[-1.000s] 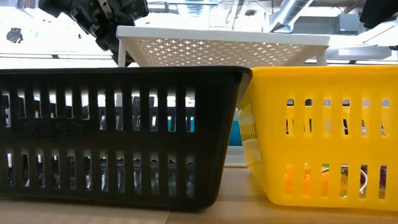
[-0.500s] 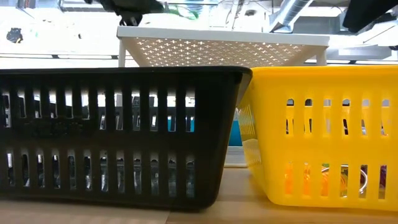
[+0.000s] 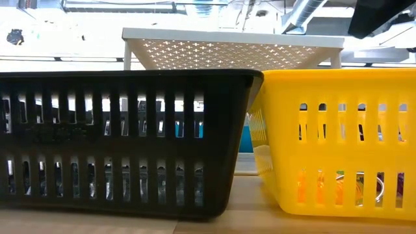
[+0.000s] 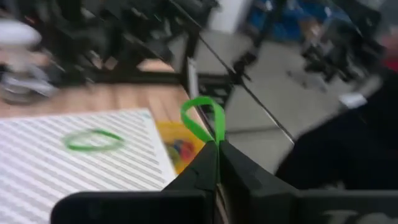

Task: Pick & Place Office Desk Supplies
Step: Put the green rubber band into the black bin

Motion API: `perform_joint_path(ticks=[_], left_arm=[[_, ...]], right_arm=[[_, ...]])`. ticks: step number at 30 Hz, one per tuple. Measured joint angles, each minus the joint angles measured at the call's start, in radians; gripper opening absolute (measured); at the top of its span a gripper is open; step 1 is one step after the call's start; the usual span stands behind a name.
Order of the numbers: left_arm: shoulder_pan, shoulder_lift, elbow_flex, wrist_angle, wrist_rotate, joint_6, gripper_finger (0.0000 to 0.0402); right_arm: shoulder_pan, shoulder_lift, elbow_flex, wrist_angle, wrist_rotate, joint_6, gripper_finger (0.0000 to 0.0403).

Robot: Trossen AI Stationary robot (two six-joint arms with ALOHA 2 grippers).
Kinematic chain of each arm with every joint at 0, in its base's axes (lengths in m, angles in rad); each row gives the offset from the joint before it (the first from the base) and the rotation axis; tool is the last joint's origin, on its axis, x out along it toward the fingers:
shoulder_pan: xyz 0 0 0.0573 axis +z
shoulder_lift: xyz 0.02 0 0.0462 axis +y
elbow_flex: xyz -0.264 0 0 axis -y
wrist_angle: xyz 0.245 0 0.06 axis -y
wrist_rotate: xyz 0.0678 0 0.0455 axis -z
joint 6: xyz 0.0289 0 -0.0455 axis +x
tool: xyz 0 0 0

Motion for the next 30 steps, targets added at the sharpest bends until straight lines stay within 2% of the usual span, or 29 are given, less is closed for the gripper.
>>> perform_joint_path(ticks=[4,7,13,16,20,25,28,30], left_arm=[[-0.135,0.042,0.039,-0.081,-0.029,-0.076,0.0001],[-0.28,0.082,0.046,-0.084,-0.106,-0.2,0.0001],[-0.601,0.21,0.046,0.024,-0.384,-0.527,0.0],[-0.701,0.308,0.071,0.106,-0.548,-0.64,0.0],[-0.727,0.488,0.205,0.063,-0.678,-0.682,0.0],[-0.681,0.685,0.373,-0.186,-0.84,-0.834,0.0],[-0.656,0.747,0.412,-0.275,-0.929,-0.938,0.0],[-0.638,0.768,0.413,-0.282,-0.94,-0.966,0.0]], right_arm=[[0.029,0.0,0.0,0.005,-0.001,-0.023,0.0098],[0.066,0.0,0.0,0.008,-0.003,-0.025,0.0098],[0.153,0.0,0.0,0.071,-0.006,-0.025,0.0098],[0.189,0.0,0.0,0.113,-0.005,-0.025,0.0098],[0.218,0.0,0.0,0.171,-0.003,-0.025,0.0098],[0.246,0.0,0.0,0.232,-0.002,0.0,0.0098],[0.262,0.0,0.0,0.258,-0.001,0.001,0.0098],[0.27,0.0,0.0,0.27,-0.001,0.001,0.0098]])
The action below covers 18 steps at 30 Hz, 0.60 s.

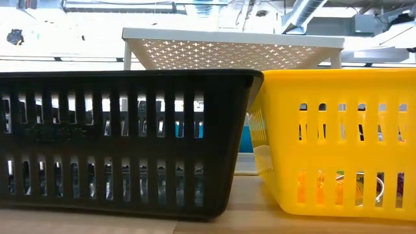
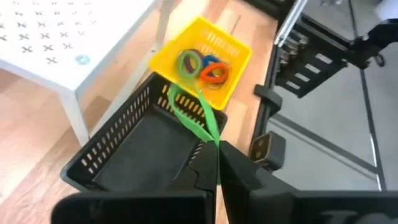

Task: Pick & Place Office Desk Supplies
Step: Put the green rubber band into the black bin

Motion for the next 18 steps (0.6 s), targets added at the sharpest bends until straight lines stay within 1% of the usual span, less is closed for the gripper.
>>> perform_joint_path(ticks=[4,9,14,18], left_arm=[[0.028,0.023,0.0,0.001,0.047,0.001,0.0],[0.042,0.028,0.001,-0.033,0.058,0.001,0.0],[0.061,0.028,0.001,-0.043,0.115,-0.001,0.0],[0.072,0.028,0.001,-0.053,0.125,-0.003,0.0]], right_arm=[[0.011,0.0,0.0,0.012,0.0,0.0,0.0098],[0.016,0.0,0.0,0.016,0.001,0.0,0.0098],[0.016,0.0,0.0,0.015,0.002,-0.012,0.0098],[0.015,0.0,0.0,0.016,0.002,-0.035,0.0098]])
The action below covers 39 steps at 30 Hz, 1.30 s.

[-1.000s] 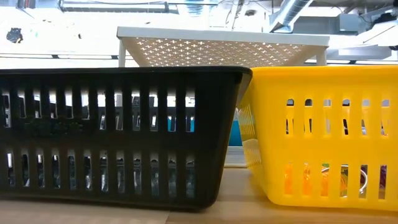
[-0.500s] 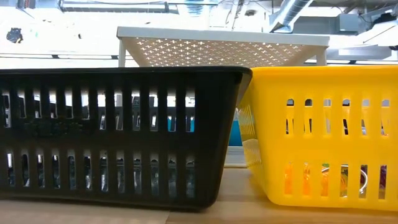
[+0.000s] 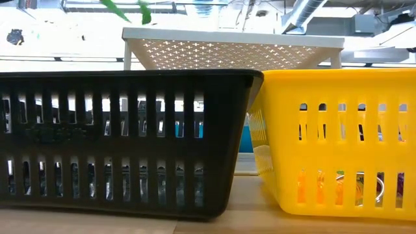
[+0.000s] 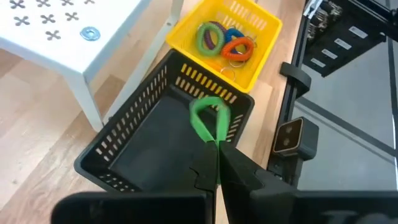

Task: Pick & Place Office Desk Supplies
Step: Put the green rubber band into the black bin

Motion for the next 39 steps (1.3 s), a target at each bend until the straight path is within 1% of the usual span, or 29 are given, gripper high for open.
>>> perform_joint_path(ticks=[3,6,10,13,20,25,27,31,33,36,39], left_arm=[[0.001,0.0,0.0,0.0,0.001,-0.001,0.0004],[0.006,0.0,-0.014,0.011,0.002,-0.03,0.0019],[0.007,-0.004,-0.045,0.017,0.044,-0.108,0.0056],[0.007,-0.004,-0.068,0.019,0.053,-0.148,0.0087],[0.007,-0.004,-0.071,0.041,0.035,-0.15,0.015],[0.007,-0.011,-0.072,0.04,0.026,-0.148,0.0182],[0.004,-0.027,-0.072,0.04,0.023,-0.147,0.0191],[0.004,-0.084,-0.072,0.042,0.011,-0.146,0.0199],[-0.005,-0.12,-0.072,0.052,-0.004,-0.124,0.02],[-0.015,-0.177,-0.072,0.088,-0.042,-0.055,0.0198],[-0.023,-0.231,-0.072,0.103,-0.092,0.025,0.0196]], right_arm=[[0.0,0.0,0.0,0.0,0.0,-0.015,0.0098],[0.0,0.0,0.0,0.0,0.0,-0.018,0.0098],[0.001,0.0,0.0,0.0,0.0,-0.018,0.0098],[0.002,0.0,0.0,0.0,0.0,-0.018,0.0098],[0.002,0.0,0.0,0.0,0.0,-0.018,0.0098],[0.002,0.0,0.0,0.0,0.0,-0.018,0.0098],[0.002,0.0,0.0,-0.024,0.001,0.017,0.0098],[0.0,0.0,0.0,-0.178,0.033,0.192,0.0098],[-0.012,0.0,0.0,-0.26,0.034,0.246,0.0098],[-0.039,-0.003,0.0,-0.323,0.05,0.262,0.0098],[-0.091,-0.018,0.0,-0.326,0.087,0.212,0.0098]])
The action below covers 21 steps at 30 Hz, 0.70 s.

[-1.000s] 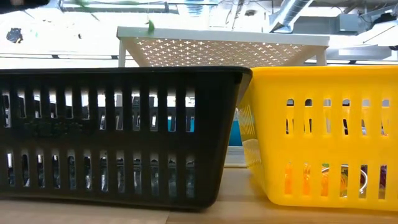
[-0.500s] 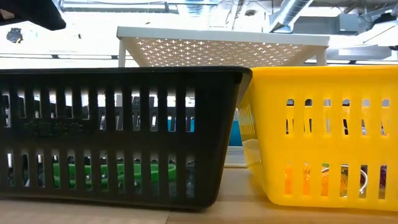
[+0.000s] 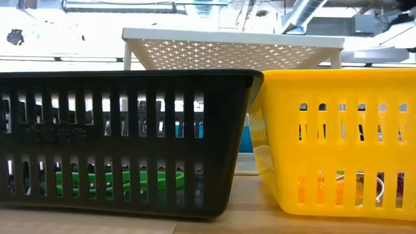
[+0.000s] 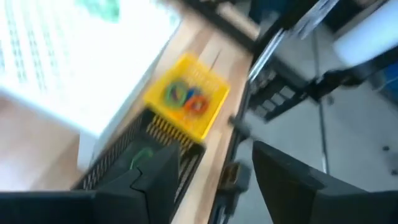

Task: Pick & Place Office Desk Supplies
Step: Put the green rubber band into the black bin

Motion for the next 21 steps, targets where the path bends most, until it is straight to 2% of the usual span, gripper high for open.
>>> perform_joint_path(ticks=[5,9,11,14,17,21], left_arm=[[0.009,-0.091,0.0,0.004,-0.117,0.116,0.0198],[0.039,-0.152,0.0,0.004,-0.142,0.238,0.0198],[0.062,-0.176,0.0,0.001,-0.142,0.298,0.0198],[0.101,-0.216,0.0,-0.01,-0.142,0.388,0.0199],[0.143,-0.263,0.0,-0.054,-0.142,0.45,0.0198],[0.192,-0.33,0.0,-0.141,-0.169,0.468,0.0199]], right_arm=[[-0.176,-0.061,0.0,0.028,0.029,-0.195,0.0098],[-0.399,-0.13,0.0,0.176,0.013,-0.534,0.0098],[-0.53,-0.154,0.0,0.295,-0.049,-0.761,0.0098],[-0.747,-0.168,0.0,0.398,-0.208,-1.029,0.0098],[-0.966,-0.166,0.0,0.399,-0.336,-1.182,0.0098],[-1.228,-0.156,-0.001,0.402,-0.406,-1.289,0.0098]])
